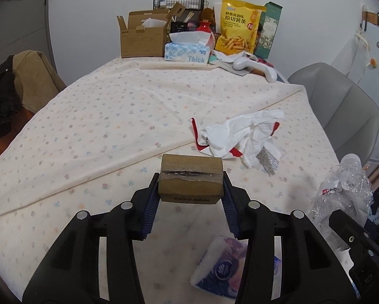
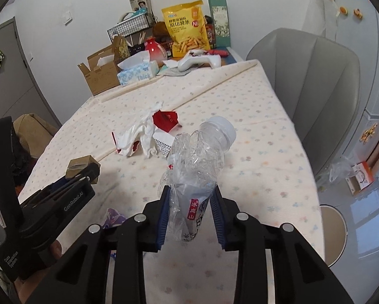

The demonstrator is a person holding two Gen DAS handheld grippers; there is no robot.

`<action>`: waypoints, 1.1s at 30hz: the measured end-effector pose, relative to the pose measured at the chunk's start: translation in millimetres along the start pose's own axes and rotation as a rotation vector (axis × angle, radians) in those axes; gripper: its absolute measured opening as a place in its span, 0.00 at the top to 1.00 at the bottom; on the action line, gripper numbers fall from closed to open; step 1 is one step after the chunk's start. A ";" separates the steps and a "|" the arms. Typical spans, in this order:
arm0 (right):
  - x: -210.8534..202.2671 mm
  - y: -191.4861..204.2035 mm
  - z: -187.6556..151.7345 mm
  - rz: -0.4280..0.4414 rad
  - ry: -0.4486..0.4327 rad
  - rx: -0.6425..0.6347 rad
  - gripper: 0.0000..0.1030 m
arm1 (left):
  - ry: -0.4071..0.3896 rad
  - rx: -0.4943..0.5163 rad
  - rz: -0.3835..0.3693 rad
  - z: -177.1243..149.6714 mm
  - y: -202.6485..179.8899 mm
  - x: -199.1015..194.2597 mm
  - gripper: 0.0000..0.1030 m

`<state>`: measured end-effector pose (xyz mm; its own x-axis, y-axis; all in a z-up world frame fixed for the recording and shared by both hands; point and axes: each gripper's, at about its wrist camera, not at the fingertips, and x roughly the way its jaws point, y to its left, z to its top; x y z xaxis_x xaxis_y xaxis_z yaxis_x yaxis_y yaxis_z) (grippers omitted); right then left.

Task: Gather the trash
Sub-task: 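Carry the bottle and cardboard box over to the white bin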

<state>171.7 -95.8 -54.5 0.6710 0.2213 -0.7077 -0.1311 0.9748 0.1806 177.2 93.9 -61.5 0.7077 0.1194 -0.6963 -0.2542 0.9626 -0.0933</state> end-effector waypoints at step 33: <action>-139.6 -126.5 -11.9 -0.305 -0.234 0.144 0.70 | -0.116 0.200 -0.247 -20.1 -159.0 -90.8 0.55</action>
<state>86.0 -249.6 13.2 0.8132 -0.1062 -0.5722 0.1923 0.9770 0.0920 140.1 -74.8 2.2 0.8050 -0.1079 -0.5834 0.0606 0.9931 -0.1001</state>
